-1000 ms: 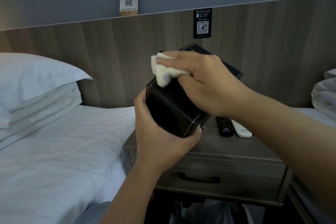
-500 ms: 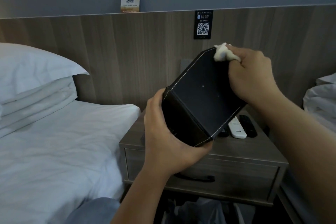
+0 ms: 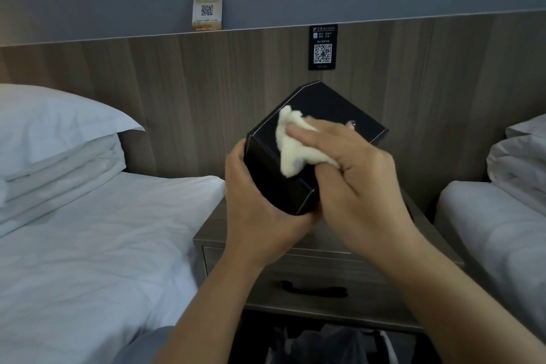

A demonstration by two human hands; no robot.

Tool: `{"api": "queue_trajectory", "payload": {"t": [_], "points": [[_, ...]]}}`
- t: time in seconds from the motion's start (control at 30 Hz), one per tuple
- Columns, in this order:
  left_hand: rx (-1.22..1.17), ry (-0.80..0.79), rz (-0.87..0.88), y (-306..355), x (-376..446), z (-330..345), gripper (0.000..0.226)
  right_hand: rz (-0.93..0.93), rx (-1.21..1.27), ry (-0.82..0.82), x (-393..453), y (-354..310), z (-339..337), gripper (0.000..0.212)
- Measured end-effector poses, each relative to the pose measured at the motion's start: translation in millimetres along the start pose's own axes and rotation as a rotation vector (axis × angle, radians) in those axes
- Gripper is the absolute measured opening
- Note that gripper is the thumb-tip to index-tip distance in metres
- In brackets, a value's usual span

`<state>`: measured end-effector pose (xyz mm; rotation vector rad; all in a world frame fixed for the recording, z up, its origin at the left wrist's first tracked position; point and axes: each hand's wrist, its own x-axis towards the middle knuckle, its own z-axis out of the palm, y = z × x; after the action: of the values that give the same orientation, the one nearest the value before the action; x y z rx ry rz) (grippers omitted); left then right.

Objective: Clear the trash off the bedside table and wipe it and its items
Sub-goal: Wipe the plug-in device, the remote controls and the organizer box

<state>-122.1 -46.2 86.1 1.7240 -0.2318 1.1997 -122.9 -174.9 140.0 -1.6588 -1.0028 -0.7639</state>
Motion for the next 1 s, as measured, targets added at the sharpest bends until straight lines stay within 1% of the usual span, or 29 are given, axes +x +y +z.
{"api": "queue_trajectory", "payload": {"t": [0.07,0.13,0.2,0.27,0.37,0.4,0.47,0.53,0.6,0.67,0.77,0.9,1.0], "points": [[-0.018,0.022,0.021,-1.7,-4.2,-8.5,0.103,-0.047,0.035,-0.045,2.4,6.0,-3.4,0.049],[0.003,0.044,0.062,-2.1,-7.8,-14.2,0.102,-0.032,-0.001,0.013,8.6,19.2,-9.3,0.048],[0.035,0.036,0.110,-3.4,-10.4,-17.9,0.101,0.040,-0.045,0.134,15.9,32.4,-18.1,0.045],[0.054,-0.001,0.133,-2.7,-11.7,-20.8,0.102,0.125,-0.058,0.227,21.2,40.8,-28.0,0.048],[0.065,-0.068,0.143,0.4,-12.3,-24.1,0.103,0.213,-0.052,0.237,20.6,49.6,-39.6,0.038],[0.065,-0.090,0.143,1.2,-12.2,-25.2,0.102,0.247,-0.008,0.244,19.4,51.1,-42.6,0.037],[0.064,-0.140,0.124,4.0,-10.3,-28.0,0.101,0.348,0.165,0.288,17.3,50.9,-49.5,0.037],[0.085,-0.193,0.076,7.7,-5.1,-33.2,0.101,0.481,0.338,0.313,15.9,48.9,-54.7,0.029],[0.139,-0.223,0.049,8.9,2.2,-39.7,0.102,0.576,0.457,0.284,13.6,47.9,-56.5,0.019],[0.147,-0.237,0.007,9.9,8.3,-44.6,0.106,0.599,0.538,0.264,11.2,46.8,-55.4,0.016],[0.077,-0.243,-0.004,5.9,12.2,-50.0,0.109,0.598,0.587,0.276,10.7,44.4,-52.1,0.017],[0.029,-0.251,0.000,-12.8,18.6,-58.3,0.111,0.511,0.596,0.288,10.1,43.0,-39.8,0.027],[-0.008,-0.252,-0.002,-27.0,25.3,-57.4,0.111,0.496,0.574,0.329,11.0,44.6,-28.7,0.035]]}}
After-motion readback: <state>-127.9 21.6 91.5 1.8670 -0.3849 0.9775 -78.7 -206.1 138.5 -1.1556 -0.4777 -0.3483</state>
